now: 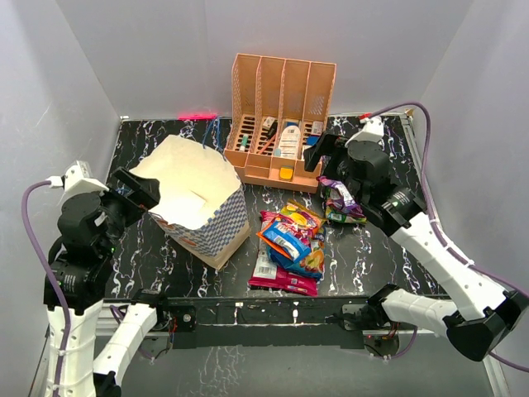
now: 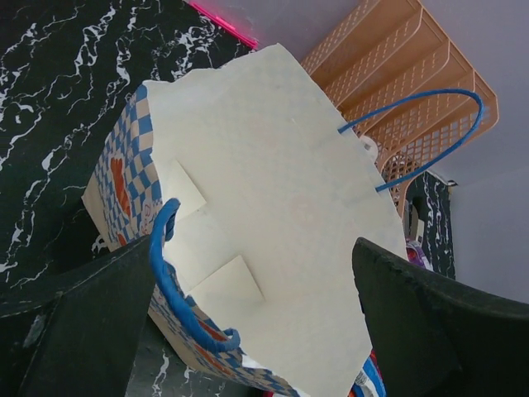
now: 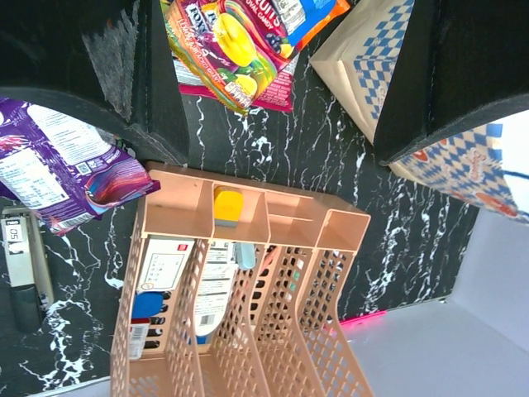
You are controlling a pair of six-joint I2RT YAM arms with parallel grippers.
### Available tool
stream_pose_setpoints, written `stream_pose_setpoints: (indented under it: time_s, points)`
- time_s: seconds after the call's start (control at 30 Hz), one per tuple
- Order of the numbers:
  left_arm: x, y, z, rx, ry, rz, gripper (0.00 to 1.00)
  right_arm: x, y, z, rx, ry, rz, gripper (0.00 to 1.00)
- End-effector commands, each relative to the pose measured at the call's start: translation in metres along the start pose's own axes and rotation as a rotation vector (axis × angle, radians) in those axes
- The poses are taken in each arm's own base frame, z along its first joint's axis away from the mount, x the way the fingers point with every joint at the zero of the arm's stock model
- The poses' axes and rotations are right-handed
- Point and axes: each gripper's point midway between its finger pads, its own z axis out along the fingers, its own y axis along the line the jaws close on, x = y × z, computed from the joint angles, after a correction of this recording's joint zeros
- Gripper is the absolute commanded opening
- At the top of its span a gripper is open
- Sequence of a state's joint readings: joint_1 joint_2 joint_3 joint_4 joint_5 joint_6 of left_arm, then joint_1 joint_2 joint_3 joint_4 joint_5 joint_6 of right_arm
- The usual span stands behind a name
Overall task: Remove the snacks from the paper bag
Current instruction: Reset both arms
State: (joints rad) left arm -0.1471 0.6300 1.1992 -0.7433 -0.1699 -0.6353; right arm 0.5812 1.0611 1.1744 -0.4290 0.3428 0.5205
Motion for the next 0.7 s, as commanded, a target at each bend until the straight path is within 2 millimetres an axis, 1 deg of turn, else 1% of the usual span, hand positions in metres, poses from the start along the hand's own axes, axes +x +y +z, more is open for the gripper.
stream_pose_setpoints:
  time_s: [0.0,0.13,0.2,0.23,0.3,0.37,0.43,0.5,0.53,0.6,0.67]
  points:
    - [-0.003,0.013,-0.015,-0.075,-0.006,-0.033,0.98,-0.026,-0.002,0.003,0.047,-0.085,0.014,0.98]
    - [-0.007,0.023,-0.024,-0.127,-0.028,-0.08,0.98,-0.025,-0.015,0.007,0.147,-0.079,0.068,0.98]
    - [-0.005,0.03,-0.029,-0.17,-0.029,-0.115,0.98,-0.024,-0.024,0.009,0.226,-0.067,0.099,0.98]
    - [-0.004,0.033,-0.032,-0.188,-0.025,-0.139,0.98,-0.02,-0.03,0.01,0.273,-0.045,0.094,0.98]
    - [-0.003,0.035,-0.037,-0.203,-0.021,-0.155,0.98,-0.022,-0.038,0.012,0.352,-0.024,0.092,0.98]
    - [-0.01,0.033,-0.044,-0.189,-0.037,-0.135,0.98,-0.027,-0.033,0.014,0.346,0.001,0.03,0.98]
    - [-0.029,0.03,-0.054,-0.169,-0.097,-0.059,0.98,-0.034,-0.019,0.014,0.252,0.031,-0.093,0.98]
    - [-0.058,0.026,-0.069,-0.157,-0.19,0.019,0.98,-0.038,-0.006,0.009,0.151,0.033,-0.163,0.98]
    - [-0.073,0.02,-0.075,-0.138,-0.238,0.059,0.98,-0.041,-0.001,0.005,0.108,0.013,-0.178,0.98]
    - [-0.104,0.005,-0.089,-0.086,-0.334,0.147,0.98,-0.057,0.01,-0.011,0.02,-0.062,-0.175,0.98]
    - [-0.127,-0.009,-0.098,-0.046,-0.405,0.206,0.98,-0.074,0.022,-0.032,-0.077,-0.136,-0.179,0.98]
